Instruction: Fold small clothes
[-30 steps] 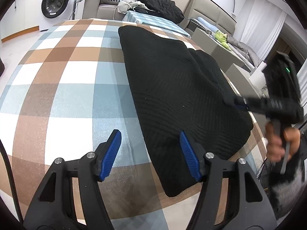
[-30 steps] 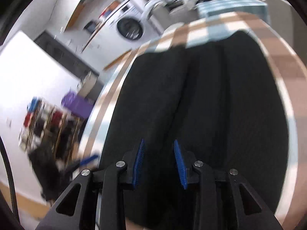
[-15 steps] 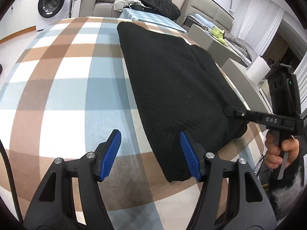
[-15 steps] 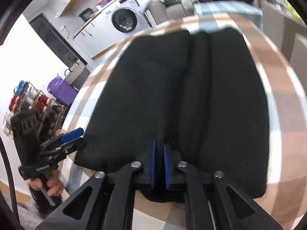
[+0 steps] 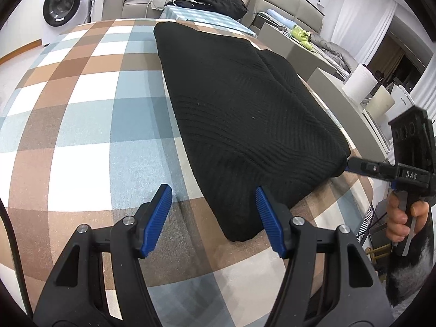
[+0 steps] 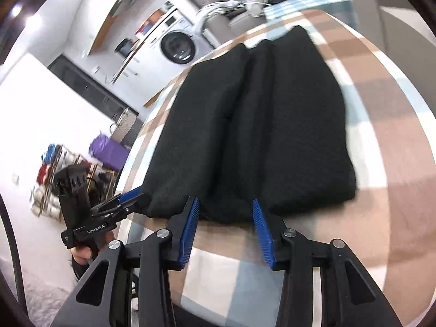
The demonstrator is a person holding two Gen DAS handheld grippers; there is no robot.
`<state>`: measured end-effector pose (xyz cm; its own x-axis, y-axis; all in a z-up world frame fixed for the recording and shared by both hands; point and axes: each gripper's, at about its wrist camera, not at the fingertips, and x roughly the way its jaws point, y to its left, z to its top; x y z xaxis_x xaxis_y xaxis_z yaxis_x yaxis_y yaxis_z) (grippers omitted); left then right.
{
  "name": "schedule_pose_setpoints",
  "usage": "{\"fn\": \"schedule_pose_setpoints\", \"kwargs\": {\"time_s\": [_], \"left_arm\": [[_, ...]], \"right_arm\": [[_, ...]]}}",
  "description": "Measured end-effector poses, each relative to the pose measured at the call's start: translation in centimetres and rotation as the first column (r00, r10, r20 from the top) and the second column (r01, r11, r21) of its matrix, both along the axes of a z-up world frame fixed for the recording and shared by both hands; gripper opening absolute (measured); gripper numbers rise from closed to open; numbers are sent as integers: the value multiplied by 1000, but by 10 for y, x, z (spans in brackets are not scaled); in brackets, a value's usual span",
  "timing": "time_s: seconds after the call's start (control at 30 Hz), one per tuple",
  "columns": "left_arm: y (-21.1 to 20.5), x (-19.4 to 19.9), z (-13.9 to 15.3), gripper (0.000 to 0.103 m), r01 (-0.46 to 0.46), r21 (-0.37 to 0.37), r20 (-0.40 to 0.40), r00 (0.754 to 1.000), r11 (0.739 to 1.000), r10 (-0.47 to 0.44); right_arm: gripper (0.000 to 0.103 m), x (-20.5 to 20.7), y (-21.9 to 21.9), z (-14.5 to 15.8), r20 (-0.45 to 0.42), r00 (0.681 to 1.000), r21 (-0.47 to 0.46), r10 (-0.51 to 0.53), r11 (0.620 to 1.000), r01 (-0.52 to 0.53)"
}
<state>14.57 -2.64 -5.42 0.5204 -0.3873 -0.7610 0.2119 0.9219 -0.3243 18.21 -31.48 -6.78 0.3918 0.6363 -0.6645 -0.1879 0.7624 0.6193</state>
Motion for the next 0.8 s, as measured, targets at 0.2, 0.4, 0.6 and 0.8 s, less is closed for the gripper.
{"fn": "schedule_pose_setpoints", "kwargs": {"time_s": [0.2,0.4,0.6,0.8], "left_arm": [[-1,1,1,61,8,10,-1,1000,1000,-8],[0,1,1,61,1,4,0,1000,1000,-1],[1,4,1,61,7,10,-2,1000,1000,-7],[3,2,0,61,2,20,-8,1000,1000,-2]], "right_arm": [[42,-4,19,-6,-15,998,-74,68,995,-69],[15,-3,23,6,61,997,-120,43,992,-35],[13,-11,28,38,218,969,-273,113,961,-51],[18,-5,28,11,108,986,-392,129,917,-77]]}}
